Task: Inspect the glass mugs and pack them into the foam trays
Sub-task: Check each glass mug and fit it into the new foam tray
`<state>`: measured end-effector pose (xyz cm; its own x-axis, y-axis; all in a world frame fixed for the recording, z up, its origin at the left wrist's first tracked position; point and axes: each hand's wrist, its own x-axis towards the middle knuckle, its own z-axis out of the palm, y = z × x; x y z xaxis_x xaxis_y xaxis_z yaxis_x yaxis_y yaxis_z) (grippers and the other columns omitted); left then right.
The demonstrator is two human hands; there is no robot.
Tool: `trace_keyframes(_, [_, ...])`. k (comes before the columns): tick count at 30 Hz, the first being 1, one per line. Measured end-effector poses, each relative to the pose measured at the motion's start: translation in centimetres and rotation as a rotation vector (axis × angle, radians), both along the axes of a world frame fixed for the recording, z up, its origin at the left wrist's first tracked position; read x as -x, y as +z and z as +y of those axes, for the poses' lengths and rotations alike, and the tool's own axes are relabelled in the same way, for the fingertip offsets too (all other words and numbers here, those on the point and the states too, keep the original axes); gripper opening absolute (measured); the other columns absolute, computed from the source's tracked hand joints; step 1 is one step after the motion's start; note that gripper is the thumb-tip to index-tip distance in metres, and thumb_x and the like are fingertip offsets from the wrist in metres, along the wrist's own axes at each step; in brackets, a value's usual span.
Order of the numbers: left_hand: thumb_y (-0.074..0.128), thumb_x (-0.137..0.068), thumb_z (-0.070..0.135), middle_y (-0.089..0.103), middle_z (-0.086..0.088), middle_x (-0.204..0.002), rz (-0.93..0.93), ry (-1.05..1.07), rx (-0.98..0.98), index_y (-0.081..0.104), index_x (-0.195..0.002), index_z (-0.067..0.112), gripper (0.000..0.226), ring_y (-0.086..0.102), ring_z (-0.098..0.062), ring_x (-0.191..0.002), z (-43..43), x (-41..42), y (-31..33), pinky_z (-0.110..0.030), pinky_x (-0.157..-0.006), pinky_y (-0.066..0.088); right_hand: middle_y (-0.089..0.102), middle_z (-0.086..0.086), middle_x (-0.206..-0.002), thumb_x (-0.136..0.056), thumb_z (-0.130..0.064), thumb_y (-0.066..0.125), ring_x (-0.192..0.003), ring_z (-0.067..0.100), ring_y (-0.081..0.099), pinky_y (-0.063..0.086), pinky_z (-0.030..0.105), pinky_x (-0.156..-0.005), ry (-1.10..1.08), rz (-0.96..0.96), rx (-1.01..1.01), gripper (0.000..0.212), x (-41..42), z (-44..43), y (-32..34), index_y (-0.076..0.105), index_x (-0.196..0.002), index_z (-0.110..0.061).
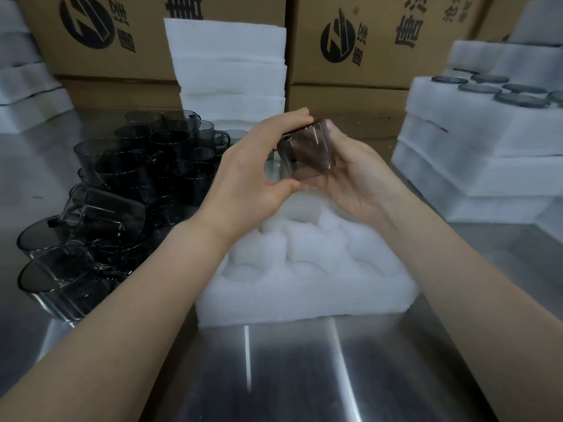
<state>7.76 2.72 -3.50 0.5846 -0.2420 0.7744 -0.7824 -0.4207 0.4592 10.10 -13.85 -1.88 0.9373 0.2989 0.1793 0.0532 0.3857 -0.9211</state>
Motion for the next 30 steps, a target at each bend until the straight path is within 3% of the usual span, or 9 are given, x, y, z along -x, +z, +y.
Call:
trace_keyframes(3, [0.077,-0.069,-0.005,0.053,0.008,-0.139,0.036,-0.035,0.059,0.045,-0.127,0.028,0.074,0.05,-0.005,-0.128,-0.1,-0.1,-0.1,-0.031,-0.107,0.043,0.055,0.02,-0.127,-0.098,-0.042,0.046,-0.113,0.028,0.057,0.041,0.049,-0.106,0.158,0.035,-0.012,0.06,-0.1,0.0,-0.2,0.045,-0.14,0.001])
trace_keyframes(5, [0.077,-0.07,-0.005,0.053,0.01,-0.138,0.064,-0.044,0.073,0.041,-0.124,0.031,0.074,0.053,-0.005,-0.126,-0.2,0.0,-0.1,-0.023,-0.101,0.046,0.054,0.022,-0.129,-0.094,-0.046,0.05,-0.115,0.032,0.056,0.035,0.051,-0.111,0.213,0.054,-0.001,0.068,-0.1,-0.2,-0.2,0.042,-0.143,0.0])
trace_keyframes(9, [0.084,-0.072,0.017,0.054,0.01,-0.133,0.095,-0.049,0.02,0.041,-0.133,0.027,0.076,0.054,-0.006,-0.123,-0.2,0.2,0.0,-0.025,-0.103,0.044,0.064,0.024,-0.115,-0.083,-0.046,0.056,-0.099,0.034,0.068,0.058,0.042,-0.082,0.15,0.029,0.043,0.063,-0.1,-0.4,-0.2,0.056,-0.126,0.001])
trace_keyframes(12, [0.082,-0.076,0.026,0.054,0.006,-0.138,0.083,-0.018,-0.033,0.044,-0.141,0.017,0.076,0.049,-0.005,-0.129,-0.2,0.3,0.1,-0.027,-0.11,0.038,0.066,0.022,-0.113,-0.082,-0.042,0.057,-0.097,0.032,0.068,0.058,0.042,-0.079,0.07,0.006,0.069,0.054,-0.1,-0.5,-0.3,0.061,-0.119,-0.002])
trace_keyframes(15, [0.08,-0.077,0.025,0.055,0.002,-0.14,0.072,-0.008,-0.042,0.045,-0.143,0.016,0.075,0.049,-0.005,-0.129,-0.4,0.6,0.3,-0.024,-0.111,0.036,0.068,0.021,-0.11,-0.089,-0.033,0.059,-0.091,0.031,0.069,0.06,0.036,-0.064,-0.006,0.036,0.021,0.043,-0.2,-0.5,-0.4,0.062,-0.119,-0.003])
trace_keyframes(18, [0.083,-0.073,0.023,0.057,0.002,-0.138,0.093,-0.041,-0.044,0.044,-0.144,0.017,0.082,0.051,-0.002,-0.127,-0.5,0.7,0.3,-0.02,-0.11,0.036,0.072,0.016,-0.093,-0.098,-0.016,0.054,-0.076,0.026,0.07,0.059,0.034,-0.055,-0.106,0.04,0.011,0.02,-0.5,-0.5,-0.6,0.064,-0.111,-0.004])
trace_keyframes(21, [0.085,-0.069,0.024,0.063,0.005,-0.129,0.154,-0.078,0.026,0.045,-0.142,0.019,0.083,0.055,-0.002,-0.123,-0.4,0.6,0.2,-0.028,-0.11,0.04,0.073,0.012,-0.083,-0.099,-0.015,0.053,-0.07,0.024,0.071,0.06,0.035,-0.053,-0.101,0.046,0.046,0.014,-0.5,-0.5,-0.7,0.065,-0.101,-0.008])
trace_keyframes(26, [0.078,-0.073,0.003,0.071,0.025,-0.097,0.322,-0.131,0.375,0.048,-0.136,0.019,0.072,0.065,0.005,-0.1,0.1,-0.2,0.4,-0.017,-0.091,0.049,0.071,0.017,-0.109,-0.103,-0.04,0.041,-0.09,0.025,0.071,0.059,0.037,-0.072,-0.032,0.028,0.06,0.046,0.0,0.2,-0.2,0.062,-0.118,-0.003])
trace_keyframes(30, [0.068,-0.084,0.002,0.072,0.023,-0.092,0.379,-0.132,0.516,0.046,-0.134,0.017,0.057,0.066,0.005,-0.094,0.3,-0.3,0.6,-0.015,-0.086,0.049,0.048,0.007,-0.142,-0.086,-0.016,0.069,-0.11,0.024,0.065,0.058,0.042,-0.08,-0.059,-0.218,0.169,0.065,0.5,0.5,-0.7,0.041,-0.144,-0.014])
